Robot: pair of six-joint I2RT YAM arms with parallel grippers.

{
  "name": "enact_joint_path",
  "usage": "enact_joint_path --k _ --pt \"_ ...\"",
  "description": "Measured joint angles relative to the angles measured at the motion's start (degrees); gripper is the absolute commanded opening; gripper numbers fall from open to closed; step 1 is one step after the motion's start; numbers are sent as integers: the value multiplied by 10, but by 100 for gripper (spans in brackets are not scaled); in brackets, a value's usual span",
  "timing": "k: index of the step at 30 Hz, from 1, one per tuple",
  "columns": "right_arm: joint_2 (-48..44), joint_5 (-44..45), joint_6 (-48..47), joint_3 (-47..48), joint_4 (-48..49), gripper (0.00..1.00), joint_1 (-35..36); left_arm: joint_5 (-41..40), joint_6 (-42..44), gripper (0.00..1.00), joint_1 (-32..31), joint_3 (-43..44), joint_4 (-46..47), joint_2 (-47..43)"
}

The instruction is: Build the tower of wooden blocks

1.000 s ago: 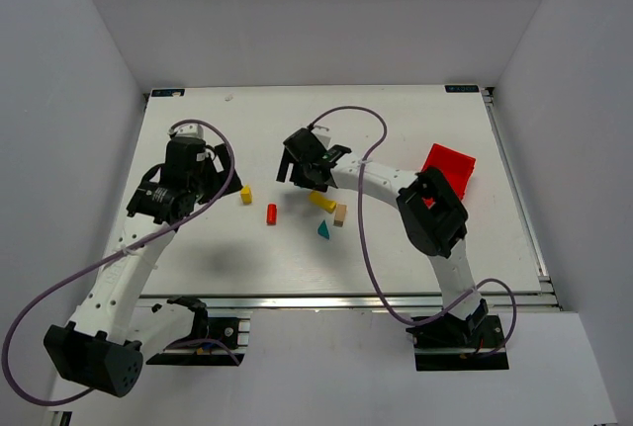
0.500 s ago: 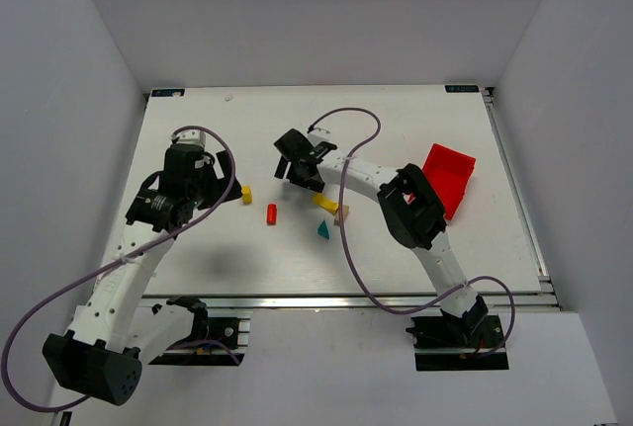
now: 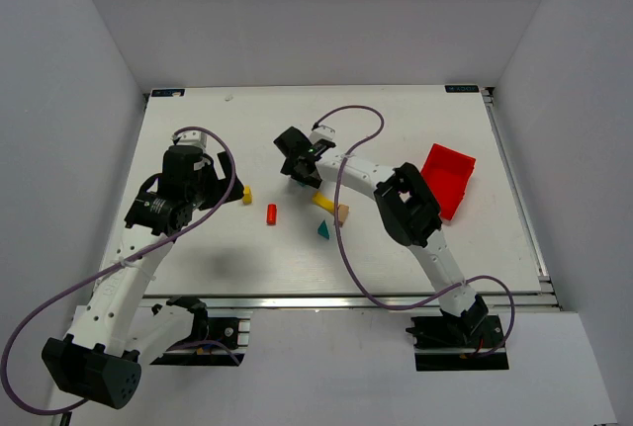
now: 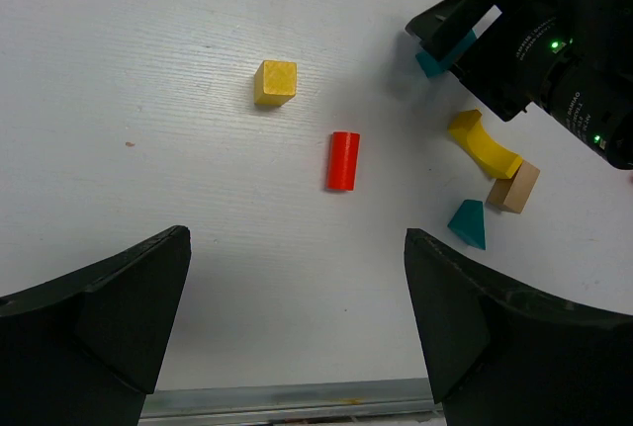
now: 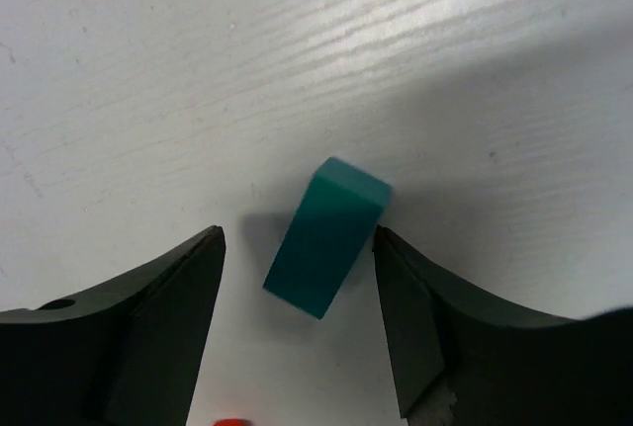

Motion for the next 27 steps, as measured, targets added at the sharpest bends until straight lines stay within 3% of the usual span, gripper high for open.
enact_joint_path --k 2,5,10,17,23,27 --pt "-6 1 -3 -15 16 58 -4 0 0 98 0 0 0 0" --pt "-26 0 -13 -58 52 31 -8 0 0 98 0 0 0 0" --pt "-74 -5 -89 -149 122 17 -9 6 0 98 0 1 0 7" --pt "-225 -103 -335 -362 304 11 -12 78 11 98 0 14 8 37" --pt "-444 -329 -582 -561 483 13 -15 240 21 98 -1 18 54 43" --pt "-530 -471 -687 -606 516 12 -12 360 23 98 -6 18 95 46"
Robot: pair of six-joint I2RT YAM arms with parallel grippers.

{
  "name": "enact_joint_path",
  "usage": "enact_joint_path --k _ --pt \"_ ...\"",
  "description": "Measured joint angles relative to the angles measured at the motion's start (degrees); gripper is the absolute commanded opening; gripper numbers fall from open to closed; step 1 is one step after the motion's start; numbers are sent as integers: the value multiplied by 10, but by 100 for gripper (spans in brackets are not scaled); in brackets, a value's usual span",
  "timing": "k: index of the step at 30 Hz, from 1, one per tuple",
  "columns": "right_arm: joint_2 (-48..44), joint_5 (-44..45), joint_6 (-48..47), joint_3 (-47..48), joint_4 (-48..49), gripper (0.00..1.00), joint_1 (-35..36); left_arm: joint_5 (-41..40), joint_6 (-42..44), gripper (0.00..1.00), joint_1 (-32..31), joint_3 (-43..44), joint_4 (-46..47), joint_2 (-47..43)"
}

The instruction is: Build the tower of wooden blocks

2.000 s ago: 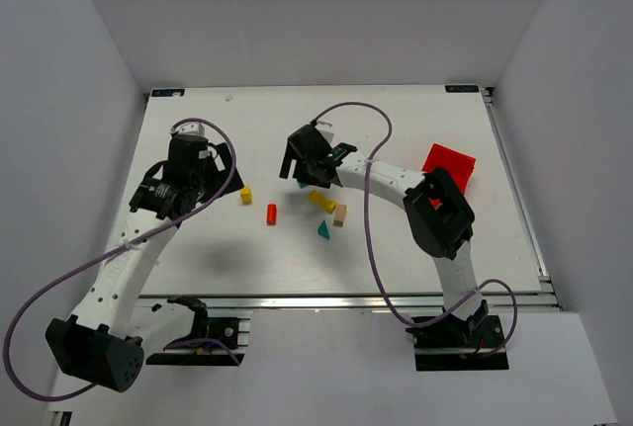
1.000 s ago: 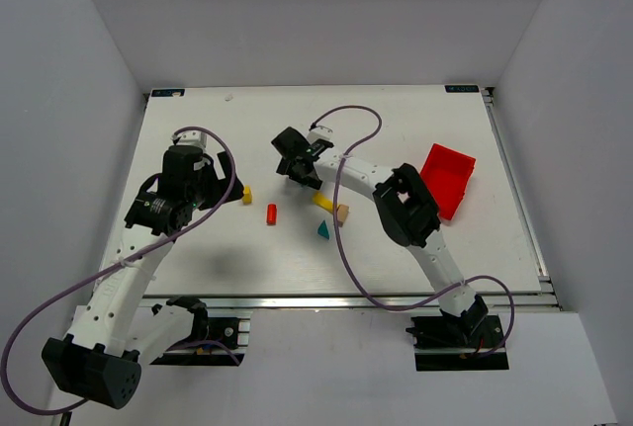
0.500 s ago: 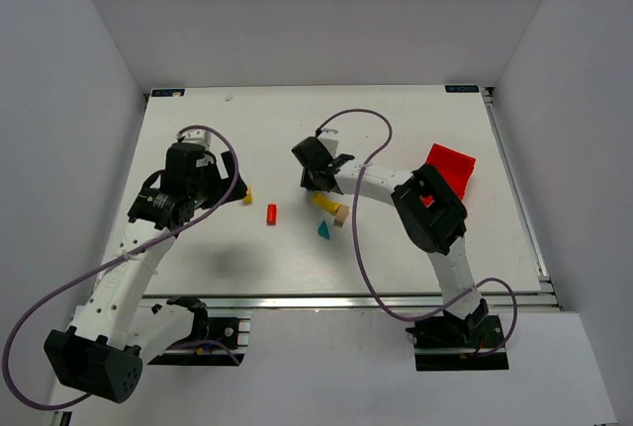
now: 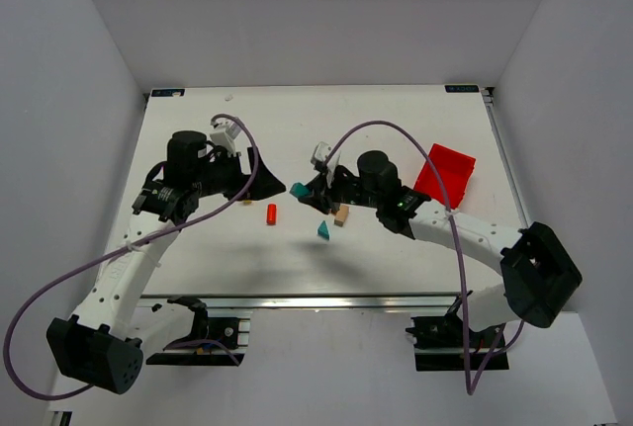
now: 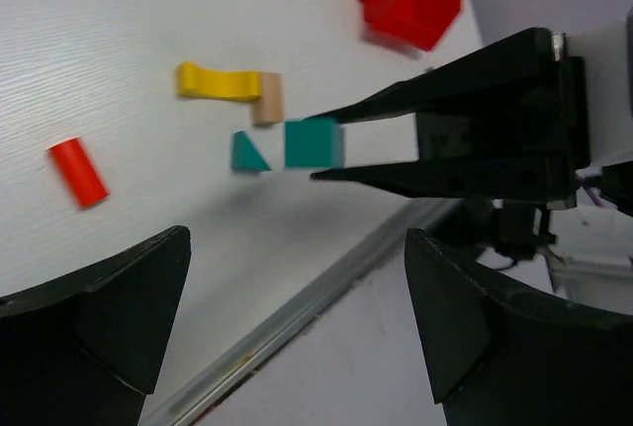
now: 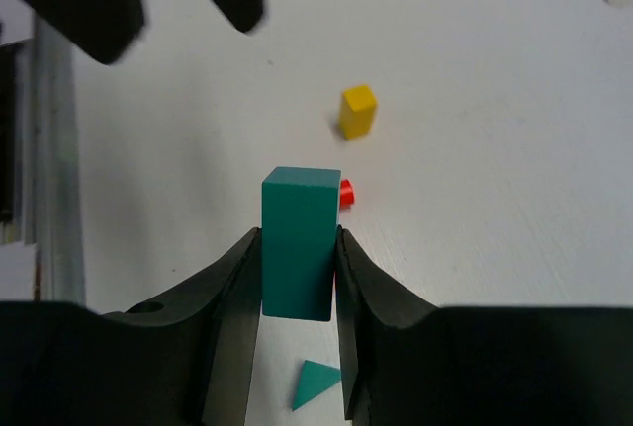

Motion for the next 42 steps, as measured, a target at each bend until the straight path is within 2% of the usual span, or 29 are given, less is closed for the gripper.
enact_joint_path --k 5,9,14,26,33,34,36,37,38,39,40,42 --pt "-13 -117 -63 0 8 12 2 83 -2 98 -3 0 32 15" --pt "-13 -162 -82 0 7 12 2 113 -6 96 -5 -6 43 31" --pt "-13 -187 -87 1 13 11 2 115 -9 86 -6 -17 42 35" --pt "-2 -198 -72 23 49 10 5 113 -18 69 -17 -25 47 43" --pt "22 -187 -67 33 45 11 8 106 -22 39 -29 -27 46 54" --pt "22 -183 -67 33 44 12 8 102 -23 29 -31 -27 45 54" --pt "22 -175 -69 34 43 21 8 100 -26 18 -31 -27 45 54" --pt "22 -172 -68 34 43 37 9 100 -28 12 -31 -27 45 54" --pt "22 -167 -68 34 43 53 9 98 -28 1 -31 -27 44 54" --pt "22 -163 -65 34 43 78 10 96 -29 0 -31 -27 44 53" --pt "22 -157 -57 34 43 89 10 90 -27 0 -31 -26 41 53" --pt "22 -144 -46 39 41 89 8 66 -26 0 -32 -23 28 53"
